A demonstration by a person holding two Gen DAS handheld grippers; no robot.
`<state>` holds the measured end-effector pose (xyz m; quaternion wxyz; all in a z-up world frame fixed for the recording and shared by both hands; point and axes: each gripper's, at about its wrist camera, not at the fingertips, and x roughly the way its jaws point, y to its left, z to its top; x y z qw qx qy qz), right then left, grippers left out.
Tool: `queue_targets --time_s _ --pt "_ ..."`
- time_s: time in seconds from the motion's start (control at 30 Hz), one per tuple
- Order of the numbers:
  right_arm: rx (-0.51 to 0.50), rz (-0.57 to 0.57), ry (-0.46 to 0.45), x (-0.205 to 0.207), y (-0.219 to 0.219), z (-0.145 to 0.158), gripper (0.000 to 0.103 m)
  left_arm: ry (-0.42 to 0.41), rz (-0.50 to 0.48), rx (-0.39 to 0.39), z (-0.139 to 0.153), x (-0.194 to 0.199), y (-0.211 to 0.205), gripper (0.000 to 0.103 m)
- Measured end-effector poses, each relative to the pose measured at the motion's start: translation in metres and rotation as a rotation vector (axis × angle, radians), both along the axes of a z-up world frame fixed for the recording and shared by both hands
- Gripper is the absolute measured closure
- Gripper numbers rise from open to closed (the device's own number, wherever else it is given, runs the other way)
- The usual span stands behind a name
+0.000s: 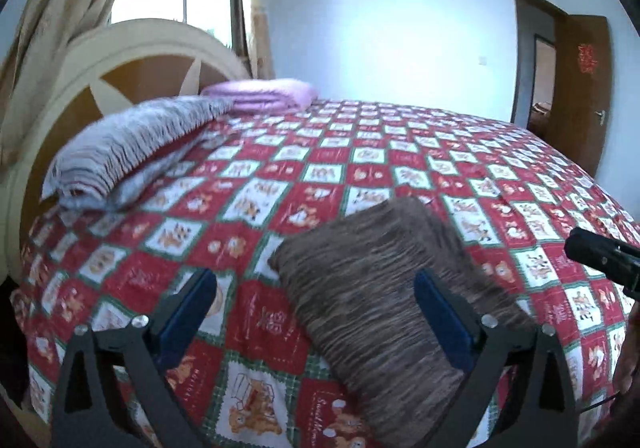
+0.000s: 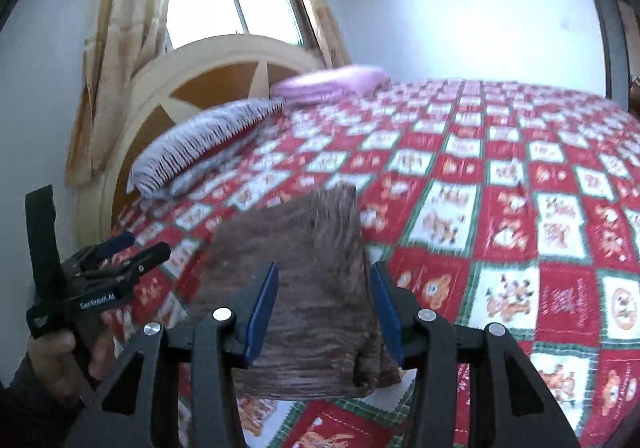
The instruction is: Fold small clothes
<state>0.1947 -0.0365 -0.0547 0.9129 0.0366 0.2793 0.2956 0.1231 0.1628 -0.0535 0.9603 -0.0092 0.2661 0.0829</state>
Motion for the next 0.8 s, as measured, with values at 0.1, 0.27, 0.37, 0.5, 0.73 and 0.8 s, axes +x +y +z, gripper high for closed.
queue_targets --time_s 0.1,0.27,0.37,0.5,0.73,0.8 --pt "0.0 -0.008 -0.018 -0.011 -0.001 0.008 0.042 -0.022 -0.008 0.002 0.009 -0.004 -0.004 0.002" --pt "-0.011 0.007 -0.035 -0.028 0.0 0.011 0.042 -0.049 -0.013 0.008 0.016 -0.011 -0.007 0.002" --pt "-0.01 0.014 -0.04 -0.034 0.001 0.012 0.042 -0.049 -0.012 0.009 0.017 -0.011 -0.009 0.002" --pt "-0.013 0.016 -0.051 -0.038 0.002 0.013 0.042 -0.042 -0.015 0.013 0.015 -0.011 -0.01 0.002" --pt "-0.007 0.01 -0.05 -0.039 0.0 0.012 0.042 -0.032 -0.018 0.016 0.012 -0.011 -0.013 0.002" --pt "-0.006 0.007 -0.046 -0.038 0.0 0.012 0.042 -0.032 -0.016 0.015 0.012 -0.012 -0.012 0.002"
